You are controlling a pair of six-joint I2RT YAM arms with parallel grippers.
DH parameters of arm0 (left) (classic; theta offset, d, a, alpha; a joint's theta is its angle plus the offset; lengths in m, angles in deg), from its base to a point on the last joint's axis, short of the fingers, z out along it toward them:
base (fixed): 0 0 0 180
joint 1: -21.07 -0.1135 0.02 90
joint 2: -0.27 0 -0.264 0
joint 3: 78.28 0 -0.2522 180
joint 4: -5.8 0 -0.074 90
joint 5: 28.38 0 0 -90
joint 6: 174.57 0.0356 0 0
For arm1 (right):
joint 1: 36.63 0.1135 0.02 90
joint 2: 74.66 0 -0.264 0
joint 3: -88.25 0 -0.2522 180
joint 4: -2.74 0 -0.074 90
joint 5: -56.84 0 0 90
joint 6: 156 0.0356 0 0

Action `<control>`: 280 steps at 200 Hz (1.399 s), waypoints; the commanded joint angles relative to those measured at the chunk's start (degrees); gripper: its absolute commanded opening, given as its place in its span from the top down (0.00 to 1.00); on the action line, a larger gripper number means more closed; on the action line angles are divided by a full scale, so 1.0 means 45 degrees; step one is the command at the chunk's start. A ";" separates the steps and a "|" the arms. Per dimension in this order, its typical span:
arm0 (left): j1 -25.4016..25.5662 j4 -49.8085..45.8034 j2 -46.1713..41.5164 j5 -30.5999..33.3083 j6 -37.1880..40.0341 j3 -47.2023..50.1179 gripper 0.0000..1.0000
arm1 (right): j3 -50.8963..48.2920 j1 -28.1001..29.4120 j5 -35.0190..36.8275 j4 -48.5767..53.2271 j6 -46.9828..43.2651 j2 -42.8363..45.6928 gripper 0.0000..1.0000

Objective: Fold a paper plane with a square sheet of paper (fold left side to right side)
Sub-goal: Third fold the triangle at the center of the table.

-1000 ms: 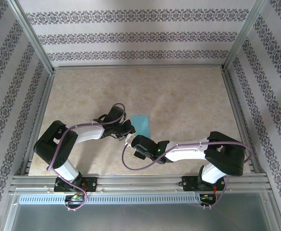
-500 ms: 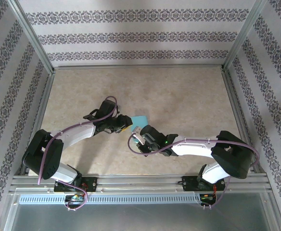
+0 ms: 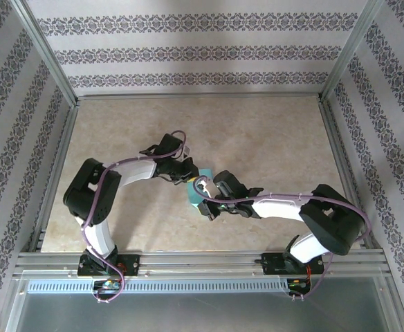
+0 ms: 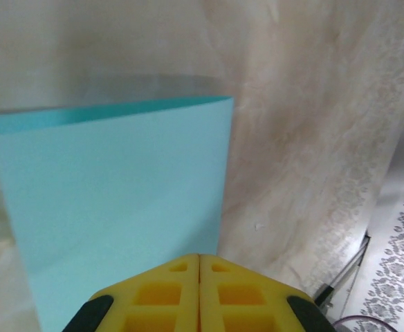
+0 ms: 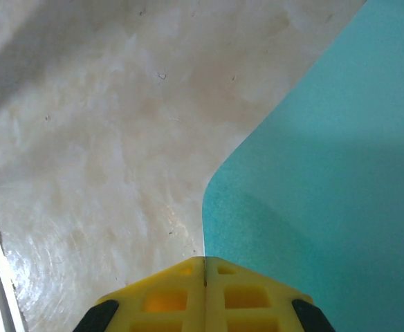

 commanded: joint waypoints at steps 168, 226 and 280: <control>0.0783 -0.2185 0.2162 0.0887 0.1865 -0.0912 1.00 | 0.0335 -0.1303 0.1055 0.0752 0.1279 -0.0871 1.00; 0.0822 -0.2149 0.2153 0.0907 0.1795 -0.0891 1.00 | 0.0413 -0.1420 0.1645 0.0791 0.1345 -0.0841 1.00; 0.0842 -0.2107 0.2172 0.0907 0.1765 -0.0943 1.00 | 0.0550 -0.1504 0.1464 0.0791 0.1255 -0.0949 1.00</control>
